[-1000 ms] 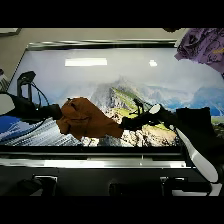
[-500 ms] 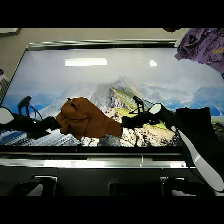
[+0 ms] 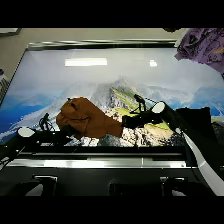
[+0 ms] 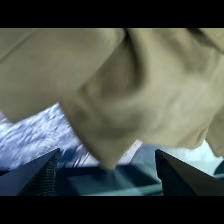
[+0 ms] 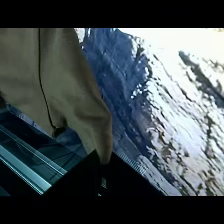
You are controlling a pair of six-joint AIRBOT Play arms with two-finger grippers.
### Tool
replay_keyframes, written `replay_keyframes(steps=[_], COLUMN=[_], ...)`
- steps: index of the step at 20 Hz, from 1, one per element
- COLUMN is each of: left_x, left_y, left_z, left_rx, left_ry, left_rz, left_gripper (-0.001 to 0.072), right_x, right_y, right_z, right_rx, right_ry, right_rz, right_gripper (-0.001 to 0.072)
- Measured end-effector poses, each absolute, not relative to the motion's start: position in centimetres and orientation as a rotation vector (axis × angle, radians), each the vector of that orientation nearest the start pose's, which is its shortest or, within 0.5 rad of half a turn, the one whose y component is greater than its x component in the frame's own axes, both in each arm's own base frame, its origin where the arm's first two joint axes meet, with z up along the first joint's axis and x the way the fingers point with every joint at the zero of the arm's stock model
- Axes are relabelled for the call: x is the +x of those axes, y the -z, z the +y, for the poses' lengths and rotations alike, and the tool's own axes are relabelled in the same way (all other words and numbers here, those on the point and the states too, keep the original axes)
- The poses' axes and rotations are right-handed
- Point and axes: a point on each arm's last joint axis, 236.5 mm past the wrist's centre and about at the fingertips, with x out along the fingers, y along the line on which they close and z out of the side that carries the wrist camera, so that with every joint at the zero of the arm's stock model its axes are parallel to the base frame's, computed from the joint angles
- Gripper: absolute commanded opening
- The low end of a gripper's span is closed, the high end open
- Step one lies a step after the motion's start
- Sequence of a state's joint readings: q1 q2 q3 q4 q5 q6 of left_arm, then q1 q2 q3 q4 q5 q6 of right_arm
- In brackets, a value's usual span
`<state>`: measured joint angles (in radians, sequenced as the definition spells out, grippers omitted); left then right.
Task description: Fold the clothes and pants, and hang the long-sleeved shirts on hangers.
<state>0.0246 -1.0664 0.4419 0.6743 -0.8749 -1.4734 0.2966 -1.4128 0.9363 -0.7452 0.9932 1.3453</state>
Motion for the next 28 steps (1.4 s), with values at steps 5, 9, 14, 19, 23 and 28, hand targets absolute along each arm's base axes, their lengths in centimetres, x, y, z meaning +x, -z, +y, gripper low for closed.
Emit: replay_keyframes(steps=[5,9,14,19,23,28], left_x=[27.2,29.4,34.3,37.4,34.8,26.9], left_y=[10.6,8.3,-1.9,-18.2,-31.3,-41.0], left_z=[-14.9,-15.7,-14.1,-8.3,-6.0,-1.6], left_rx=[-0.969,-0.973,-0.900,-0.718,-0.548,-0.374], left_ry=[0.181,0.264,0.383,0.378,0.371,0.086], left_rz=[1.362,1.296,1.078,0.745,0.494,0.254], left_gripper=[0.0018,0.0015,0.0015,0.0016,0.0015,0.0015], right_x=[31.0,31.1,34.8,40.2,38.3,28.9], right_y=[4.7,3.8,-1.6,-16.4,-31.9,-44.6], right_z=[24.8,24.5,21.3,16.9,14.2,9.5], right_rx=[0.503,0.495,0.343,0.160,0.132,0.127], right_ry=[-0.606,-0.595,-0.480,-0.364,-0.341,-0.306], right_rz=[1.449,1.431,1.256,0.870,0.534,0.241], right_gripper=[0.0034,0.0033,0.0032,0.0033,0.0033,0.0033])
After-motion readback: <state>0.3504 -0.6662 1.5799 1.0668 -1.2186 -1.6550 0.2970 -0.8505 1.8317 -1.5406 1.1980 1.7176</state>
